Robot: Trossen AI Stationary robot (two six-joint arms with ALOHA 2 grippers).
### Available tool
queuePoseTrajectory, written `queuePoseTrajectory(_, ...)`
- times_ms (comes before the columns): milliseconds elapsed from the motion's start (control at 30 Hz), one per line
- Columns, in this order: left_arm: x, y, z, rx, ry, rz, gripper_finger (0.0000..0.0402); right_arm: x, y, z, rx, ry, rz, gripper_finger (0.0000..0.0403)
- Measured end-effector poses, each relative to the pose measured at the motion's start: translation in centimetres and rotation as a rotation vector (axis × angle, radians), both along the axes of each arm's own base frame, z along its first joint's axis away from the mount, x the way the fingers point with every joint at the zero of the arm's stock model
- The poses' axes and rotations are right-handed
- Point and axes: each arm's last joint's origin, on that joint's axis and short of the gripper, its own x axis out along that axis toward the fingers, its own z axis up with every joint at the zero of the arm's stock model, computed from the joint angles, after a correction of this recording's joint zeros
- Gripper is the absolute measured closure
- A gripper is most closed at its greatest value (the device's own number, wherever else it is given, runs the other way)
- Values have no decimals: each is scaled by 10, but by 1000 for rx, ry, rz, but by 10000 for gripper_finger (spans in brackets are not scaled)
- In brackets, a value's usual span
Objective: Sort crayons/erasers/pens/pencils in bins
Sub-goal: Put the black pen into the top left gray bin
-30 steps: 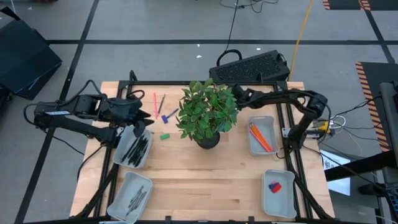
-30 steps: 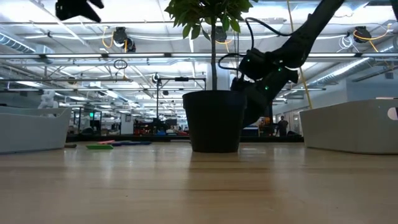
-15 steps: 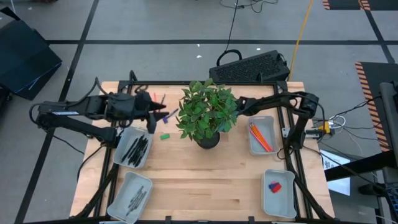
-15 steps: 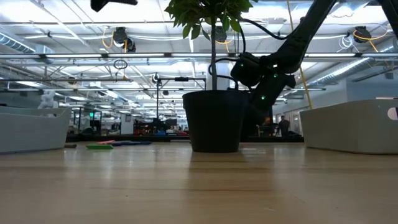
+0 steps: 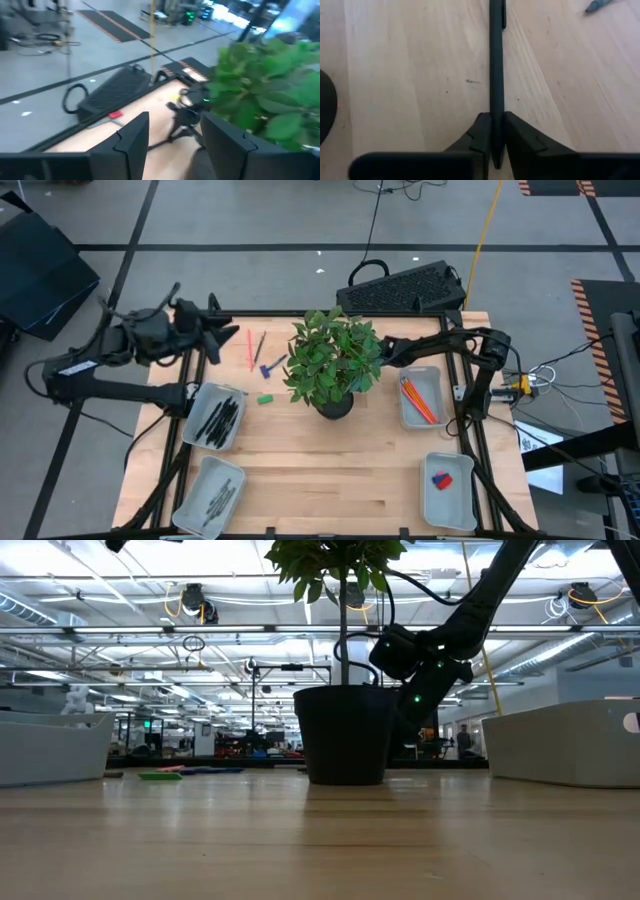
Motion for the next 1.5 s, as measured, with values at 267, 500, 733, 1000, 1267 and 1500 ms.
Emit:
queuePoseTrajectory(267, 7, 13, -8, 12, 89, 149, 220, 0, 0, 0, 19, 0, -30, 370)
queuePoseTrajectory(500, -3, 15, -3, 38, 57, 103, 220, -5, 2, 15, 50, -30, -76, 377)
queuePoseTrajectory(733, -9, 16, 1, 59, 34, 96, 220, -18, 4, 77, -53, -185, -147, 373)
queuePoseTrajectory(1000, -5, 16, 6, 66, -31, 32, 220, -56, 8, 160, -232, -448, -294, 374)
queuePoseTrajectory(1267, 0, 23, 21, 108, -184, 2, 219, -85, 20, 241, -310, -841, -349, 375)
queuePoseTrajectory(1500, 25, 64, 23, 50, -285, -176, 219, -66, 15, 298, -350, -955, -229, 375)
